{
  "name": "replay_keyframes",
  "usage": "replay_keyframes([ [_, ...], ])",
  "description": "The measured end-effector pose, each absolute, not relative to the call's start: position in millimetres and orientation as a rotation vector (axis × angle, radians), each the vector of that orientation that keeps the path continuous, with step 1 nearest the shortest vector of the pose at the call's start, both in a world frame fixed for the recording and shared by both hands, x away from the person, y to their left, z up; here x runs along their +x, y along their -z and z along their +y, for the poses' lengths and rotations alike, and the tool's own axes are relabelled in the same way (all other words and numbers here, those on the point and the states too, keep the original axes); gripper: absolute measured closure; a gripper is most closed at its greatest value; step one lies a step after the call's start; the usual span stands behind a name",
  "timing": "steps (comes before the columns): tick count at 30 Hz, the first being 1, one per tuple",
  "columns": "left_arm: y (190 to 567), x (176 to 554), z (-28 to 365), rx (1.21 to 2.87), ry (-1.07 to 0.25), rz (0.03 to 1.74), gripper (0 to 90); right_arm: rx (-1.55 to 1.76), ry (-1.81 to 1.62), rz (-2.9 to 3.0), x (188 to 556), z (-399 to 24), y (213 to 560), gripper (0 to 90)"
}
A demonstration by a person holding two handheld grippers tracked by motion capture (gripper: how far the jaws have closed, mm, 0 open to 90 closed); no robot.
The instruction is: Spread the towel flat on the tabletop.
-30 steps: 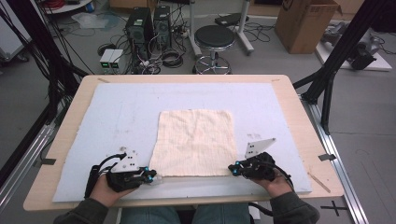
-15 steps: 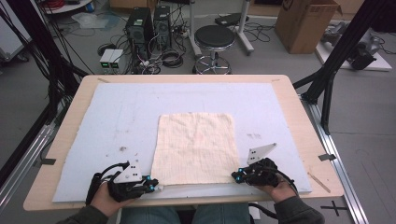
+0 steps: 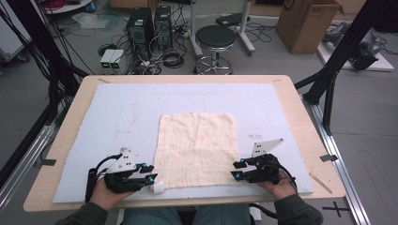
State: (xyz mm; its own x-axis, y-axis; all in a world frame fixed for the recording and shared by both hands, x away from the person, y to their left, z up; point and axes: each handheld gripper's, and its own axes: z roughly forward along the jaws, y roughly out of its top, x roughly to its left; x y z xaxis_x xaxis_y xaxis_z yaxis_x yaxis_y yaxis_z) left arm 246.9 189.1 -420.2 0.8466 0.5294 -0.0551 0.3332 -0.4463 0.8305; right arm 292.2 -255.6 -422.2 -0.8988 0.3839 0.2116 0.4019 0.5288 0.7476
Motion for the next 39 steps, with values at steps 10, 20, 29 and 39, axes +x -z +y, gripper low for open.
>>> replay_keyframes([
  [10, 421, 255, 189, 2.038, -0.280, 0.673, 59.0, -0.798, 1.425, -2.706, 302, -257, 420, 44.7],
  [20, 420, 263, 189, 1.984, -0.298, 0.727, 51.6, -0.849, 1.441, -2.726, 310, -253, 419, 33.8],
  [29, 416, 270, 190, 1.953, -0.323, 0.757, 47.3, -0.885, 1.427, -2.743, 317, -248, 420, 28.7],
  [39, 416, 269, 191, 1.965, -0.336, 0.748, 45.8, -0.882, 1.415, -2.754, 317, -247, 421, 28.6],
])
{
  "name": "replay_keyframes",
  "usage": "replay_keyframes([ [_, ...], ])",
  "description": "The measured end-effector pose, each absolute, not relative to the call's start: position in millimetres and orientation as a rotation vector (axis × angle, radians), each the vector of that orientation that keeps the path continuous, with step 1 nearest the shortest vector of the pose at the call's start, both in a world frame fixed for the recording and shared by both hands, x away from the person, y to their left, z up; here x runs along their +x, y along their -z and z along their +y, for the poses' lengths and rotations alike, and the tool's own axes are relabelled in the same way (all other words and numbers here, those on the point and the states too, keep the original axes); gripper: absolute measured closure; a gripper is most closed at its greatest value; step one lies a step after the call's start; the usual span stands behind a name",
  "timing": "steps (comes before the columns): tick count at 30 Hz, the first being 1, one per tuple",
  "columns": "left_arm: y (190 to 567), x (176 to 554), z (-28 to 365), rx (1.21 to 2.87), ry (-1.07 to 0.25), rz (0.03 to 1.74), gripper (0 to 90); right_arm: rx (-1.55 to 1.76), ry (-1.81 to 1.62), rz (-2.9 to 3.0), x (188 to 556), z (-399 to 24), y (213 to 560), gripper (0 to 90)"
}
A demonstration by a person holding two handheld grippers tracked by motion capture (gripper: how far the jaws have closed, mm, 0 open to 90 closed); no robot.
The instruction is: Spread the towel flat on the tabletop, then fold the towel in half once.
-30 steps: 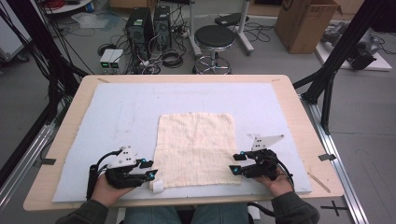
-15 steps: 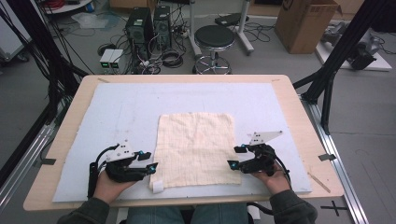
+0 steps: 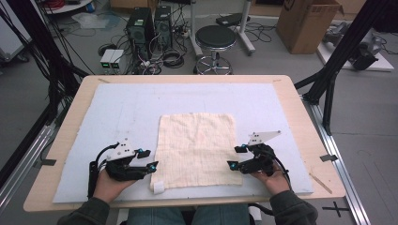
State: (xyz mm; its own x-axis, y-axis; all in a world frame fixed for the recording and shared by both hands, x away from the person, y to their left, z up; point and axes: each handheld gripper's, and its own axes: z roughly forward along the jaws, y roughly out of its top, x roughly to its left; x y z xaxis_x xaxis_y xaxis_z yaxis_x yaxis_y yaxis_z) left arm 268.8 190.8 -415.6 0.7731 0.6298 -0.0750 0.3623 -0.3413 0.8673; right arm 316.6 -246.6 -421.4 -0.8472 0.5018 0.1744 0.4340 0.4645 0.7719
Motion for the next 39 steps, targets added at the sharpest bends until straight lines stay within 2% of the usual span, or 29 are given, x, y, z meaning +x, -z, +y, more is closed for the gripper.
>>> replay_keyframes([
  [7, 416, 271, 193, 1.970, -0.340, 0.752, 43.7, 0.844, -1.342, 2.626, 318, -246, 422, 28.0],
  [18, 413, 284, 195, 1.946, -0.335, 0.775, 43.2, 0.890, -1.339, 2.611, 334, -249, 420, 21.3],
  [27, 407, 315, 192, 1.939, -0.293, 0.828, 45.1, 0.905, -1.310, 2.647, 359, -247, 419, 17.8],
  [39, 401, 361, 182, 1.925, -0.282, 0.895, 46.7, 0.990, -1.307, 2.583, 396, -253, 409, 18.8],
])
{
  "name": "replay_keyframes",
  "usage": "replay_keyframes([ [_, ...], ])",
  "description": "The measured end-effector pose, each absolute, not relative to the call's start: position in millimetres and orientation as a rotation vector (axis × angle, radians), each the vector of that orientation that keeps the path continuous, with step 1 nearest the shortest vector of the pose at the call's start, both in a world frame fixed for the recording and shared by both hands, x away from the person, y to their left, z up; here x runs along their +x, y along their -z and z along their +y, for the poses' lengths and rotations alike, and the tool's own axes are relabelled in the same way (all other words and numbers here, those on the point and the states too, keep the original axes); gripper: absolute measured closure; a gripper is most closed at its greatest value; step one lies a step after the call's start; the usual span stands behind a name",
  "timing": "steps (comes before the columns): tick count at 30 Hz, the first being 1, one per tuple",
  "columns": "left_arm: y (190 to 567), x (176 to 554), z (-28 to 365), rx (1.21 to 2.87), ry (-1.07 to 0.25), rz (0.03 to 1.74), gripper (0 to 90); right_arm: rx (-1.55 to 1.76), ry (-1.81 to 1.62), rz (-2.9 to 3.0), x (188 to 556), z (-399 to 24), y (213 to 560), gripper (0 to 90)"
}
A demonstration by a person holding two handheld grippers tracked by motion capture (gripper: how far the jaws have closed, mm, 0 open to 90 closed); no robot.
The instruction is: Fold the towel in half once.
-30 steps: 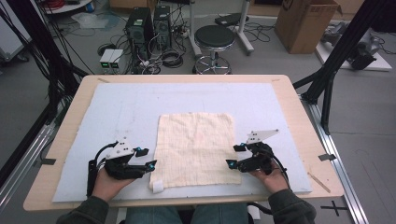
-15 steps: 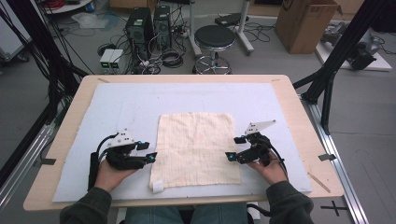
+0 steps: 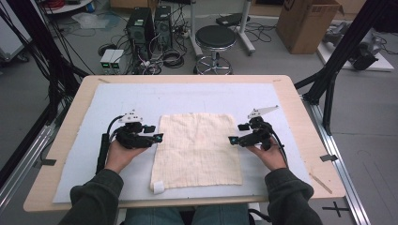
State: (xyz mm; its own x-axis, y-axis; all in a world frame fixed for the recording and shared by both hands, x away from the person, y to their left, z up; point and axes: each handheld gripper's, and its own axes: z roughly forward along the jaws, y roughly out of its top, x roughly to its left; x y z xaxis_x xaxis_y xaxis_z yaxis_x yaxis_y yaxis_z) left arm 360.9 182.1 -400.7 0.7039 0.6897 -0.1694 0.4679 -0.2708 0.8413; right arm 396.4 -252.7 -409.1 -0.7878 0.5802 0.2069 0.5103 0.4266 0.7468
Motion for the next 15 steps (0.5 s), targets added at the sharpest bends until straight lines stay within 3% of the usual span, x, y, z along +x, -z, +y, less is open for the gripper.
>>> replay_keyframes([
  [12, 390, 404, 182, 1.906, -0.310, 0.965, 49.0, 0.999, -1.231, 2.577, 436, -241, 393, 22.8],
  [15, 388, 414, 182, 1.907, -0.324, 0.985, 49.7, 1.002, -1.238, 2.557, 446, -241, 388, 27.4],
])
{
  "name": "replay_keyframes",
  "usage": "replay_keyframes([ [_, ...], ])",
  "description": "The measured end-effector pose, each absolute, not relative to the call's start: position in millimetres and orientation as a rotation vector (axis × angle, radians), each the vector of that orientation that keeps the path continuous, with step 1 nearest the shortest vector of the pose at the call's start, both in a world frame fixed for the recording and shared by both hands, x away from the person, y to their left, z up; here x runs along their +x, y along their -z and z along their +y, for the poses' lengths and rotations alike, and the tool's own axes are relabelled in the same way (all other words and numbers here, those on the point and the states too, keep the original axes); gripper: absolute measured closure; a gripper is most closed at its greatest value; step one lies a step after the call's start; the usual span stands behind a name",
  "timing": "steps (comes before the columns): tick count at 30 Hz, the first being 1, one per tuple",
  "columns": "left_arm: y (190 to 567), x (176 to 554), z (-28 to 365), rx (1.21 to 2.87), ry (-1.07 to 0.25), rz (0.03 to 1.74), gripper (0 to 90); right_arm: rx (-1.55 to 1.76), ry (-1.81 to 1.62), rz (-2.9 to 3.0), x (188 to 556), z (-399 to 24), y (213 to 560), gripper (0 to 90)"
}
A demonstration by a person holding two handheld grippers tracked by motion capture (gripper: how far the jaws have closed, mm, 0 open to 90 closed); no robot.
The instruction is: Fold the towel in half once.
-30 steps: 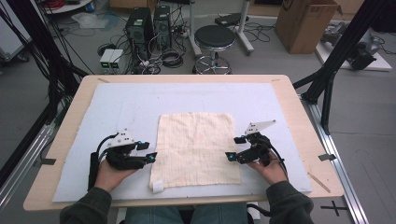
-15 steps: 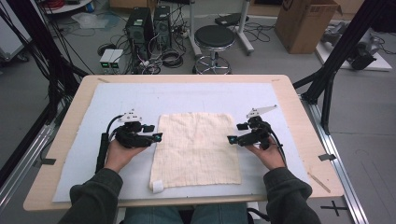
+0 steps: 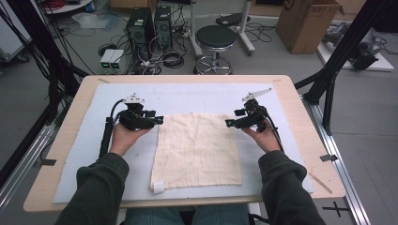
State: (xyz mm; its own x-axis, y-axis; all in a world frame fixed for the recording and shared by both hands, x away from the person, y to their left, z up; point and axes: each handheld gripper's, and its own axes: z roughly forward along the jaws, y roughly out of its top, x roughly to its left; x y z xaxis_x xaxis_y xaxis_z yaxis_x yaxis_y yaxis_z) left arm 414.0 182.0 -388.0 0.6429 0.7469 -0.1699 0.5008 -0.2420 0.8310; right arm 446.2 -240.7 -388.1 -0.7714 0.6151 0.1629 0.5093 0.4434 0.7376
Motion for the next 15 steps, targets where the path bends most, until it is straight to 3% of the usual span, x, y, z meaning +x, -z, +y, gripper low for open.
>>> replay_keyframes([
  [10, 408, 436, 182, 1.868, -0.360, 1.100, 54.5, 1.127, -1.220, 2.512, 471, -247, 403, 36.5],
  [15, 424, 443, 172, 1.895, -0.356, 1.138, 55.3, 1.169, -1.209, 2.504, 478, -243, 413, 45.6],
])
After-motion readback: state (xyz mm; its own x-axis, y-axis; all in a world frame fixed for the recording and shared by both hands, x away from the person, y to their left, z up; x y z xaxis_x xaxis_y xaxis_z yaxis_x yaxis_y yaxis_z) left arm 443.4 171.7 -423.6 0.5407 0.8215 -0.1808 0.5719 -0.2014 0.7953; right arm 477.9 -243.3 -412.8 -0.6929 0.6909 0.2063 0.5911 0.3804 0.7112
